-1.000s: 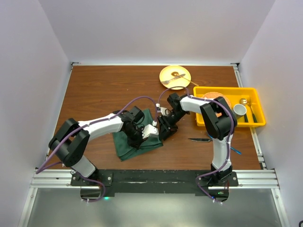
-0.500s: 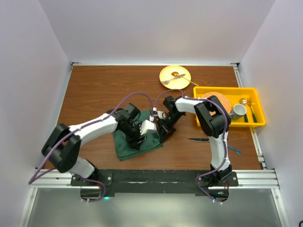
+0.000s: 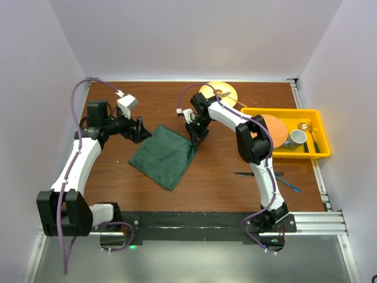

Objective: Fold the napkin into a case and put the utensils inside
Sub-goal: Move the square-folded napkin to the center of the board, then pick up the top corner of the square folded napkin from the center of the board.

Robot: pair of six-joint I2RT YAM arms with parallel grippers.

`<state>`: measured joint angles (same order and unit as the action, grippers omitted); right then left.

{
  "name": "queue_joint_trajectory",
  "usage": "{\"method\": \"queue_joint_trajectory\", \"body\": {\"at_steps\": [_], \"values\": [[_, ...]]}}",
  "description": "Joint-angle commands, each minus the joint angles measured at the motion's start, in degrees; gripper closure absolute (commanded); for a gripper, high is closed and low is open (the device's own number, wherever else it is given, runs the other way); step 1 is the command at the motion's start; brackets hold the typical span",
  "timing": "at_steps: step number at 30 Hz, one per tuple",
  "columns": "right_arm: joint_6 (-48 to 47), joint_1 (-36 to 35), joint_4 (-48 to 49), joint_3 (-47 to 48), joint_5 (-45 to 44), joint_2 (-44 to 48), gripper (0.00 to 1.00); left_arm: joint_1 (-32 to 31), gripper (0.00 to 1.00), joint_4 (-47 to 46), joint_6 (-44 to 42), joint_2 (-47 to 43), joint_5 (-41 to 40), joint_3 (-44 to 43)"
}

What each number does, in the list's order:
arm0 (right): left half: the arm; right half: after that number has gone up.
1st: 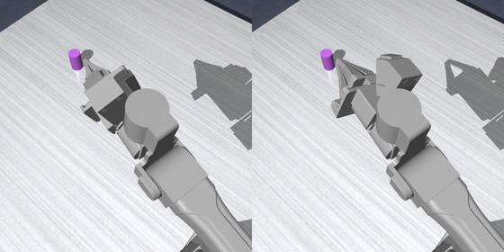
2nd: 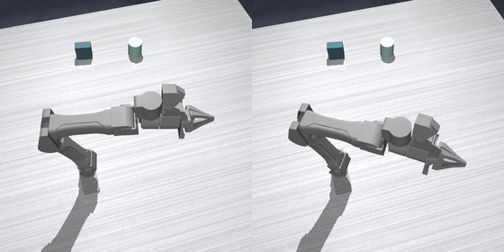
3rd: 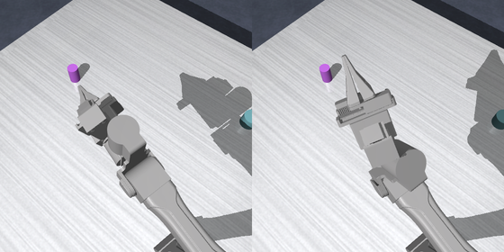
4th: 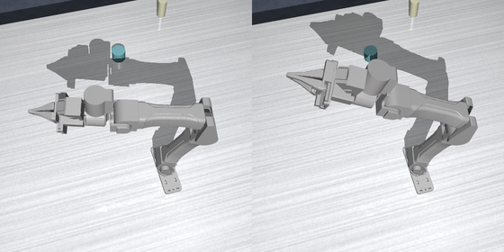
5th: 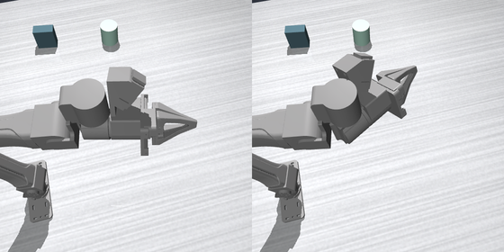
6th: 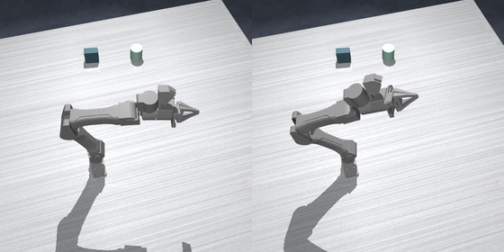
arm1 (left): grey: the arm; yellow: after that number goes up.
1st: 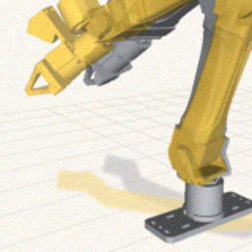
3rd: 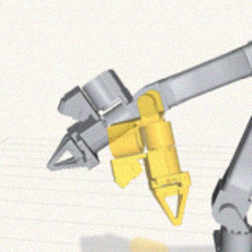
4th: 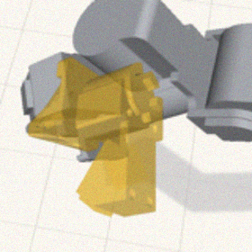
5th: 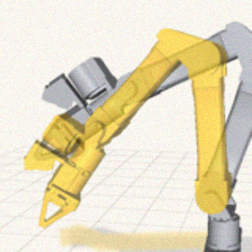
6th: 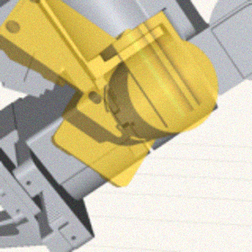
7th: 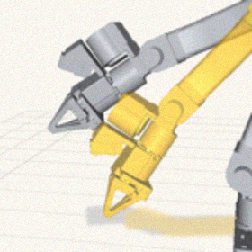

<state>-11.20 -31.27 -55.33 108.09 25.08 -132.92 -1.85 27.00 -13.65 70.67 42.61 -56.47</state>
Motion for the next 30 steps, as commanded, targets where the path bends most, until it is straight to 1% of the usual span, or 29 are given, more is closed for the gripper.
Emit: {"method": "queue_joint_trajectory", "body": {"at_steps": [1,2,4,5,6,7,8,9,10,11,12,13,15,16,18,19,21,22,23,25,27,28,29,30], "values": [[-4.6,0.1,0.0,4.5,-9.2,-3.2,1.0,6.8,0.0,-13.2,13.2,-0.3,4.9,3.7],[-5.1,0.1,0.2,4.8,-9.7,-3.2,1.0,7.1,0.0,-16.6,15.7,0.1,4.2,4.6],[-5.0,0.2,1.0,5.4,-10.7,-2.8,0.94,7.6,0.0,-16.5,19.6,3.1,3.5,4.4],[-5.1,0.2,0.9,5.6,-10.5,-2.5,0.81,7.9,0.0,-13.4,19.1,5.0,5.2,3.6],[-4.9,0.1,0.9,6.4,-10.3,-1.6,0.76,8.5,0.0,-9.7,17.4,7.3,7.5,0.3],[-4.7,0.1,0.8,6.7,-10.1,-1.1,0.71,9.3,0.0,-6.1,14.0,12.0,10.7,-0.6],[-4.1,0.1,0.8,6.9,-9.3,-0.6,0.61,10.4,0.0,-5.7,13.9,13.6,20.0,-0.2],[-3.8,0.2,0.8,7.2,-8.7,0.7,0.57,12.5,0.0,-7.7,14.7,14.7,22.5,2.4],[-3.6,0.1,0.8,7.3,-8.1,1.3,0.55,13.4,0.0,-10.6,20.1,15.7,22.7,4.1],[-2.8,0.1,0.7,7.4,-7.2,2.0,0.52,14.2,0.0,-13.9,21.4,16.0,22.3,5.4],[-2.4,0.2,0.6,7.5,-6.5,2.6,0.48,15.4,0.02,-15.0,22.5,16.3,21.9,7.4],[-2.2,0.2,0.3,7.6,-5.7,3.8,0.48,15.8,0.09,-15.5,23.2,17.0,21.8,7.9],[-0.9,0.1,0.1,7.3,-2.7,4.9,0.46,16.5,0.17,-16.1,23.4,17.8,22.7,9.0],[-0.4,0.1,0.1,7.1,-1.6,6.0,0.44,16.5,0.22,-15.8,22.7,17.9,23.6,9.3],[1.4,0.1,0.3,6.3,1.3,6.9,0.43,16.5,0.34,-15.9,22.2,18.2,25.3,10.8],[1.9,0.2,0.5,6.0,2.0,7.1,0.43,16.5,0.47,-15.8,21.6,18.2,25.7,11.2],[3.4,0.1,0.9,5.1,2.9,7.6,0.43,16.4,0.6,-14.7,20.6,18.0,25.2,12.5],[3.6,0.1,0.8,4.8,3.5,7.6,0.44,16.5,0.73,-14.7,20.5,18.0,23.8,12.8],[4.3,0.2,0.8,4.6,3.7,7.9,0.45,16.5,0.78,-13.9,20.2,17.9,23.0,12.7],[5.0,0.2,0.7,3.6,6.3,8.3,0.48,16.6,0.87,-12.8,19.4,18.6,21.6,12.3],[6.7,0.2,1.2,1.8,9.1,9.3,0.52,16.6,0.91,-12.4,19.3,19.7,21.0,12.7],[7.5,0.1,1.6,0.9,10.2,9.8,0.53,16.5,0.97,-12.8,19.2,19.9,20.8,13.0],[9.0,0.2,2.5,-0.7,12.6,10.5,0.54,16.5,1.0,-12.9,19.0,20.0,20.8,13.3],[9.6,0.2,2.9,-1.6,13.5,10.8,0.55,16.1,1.0,-12.2,17.0,20.0,20.8,13.1]]}}
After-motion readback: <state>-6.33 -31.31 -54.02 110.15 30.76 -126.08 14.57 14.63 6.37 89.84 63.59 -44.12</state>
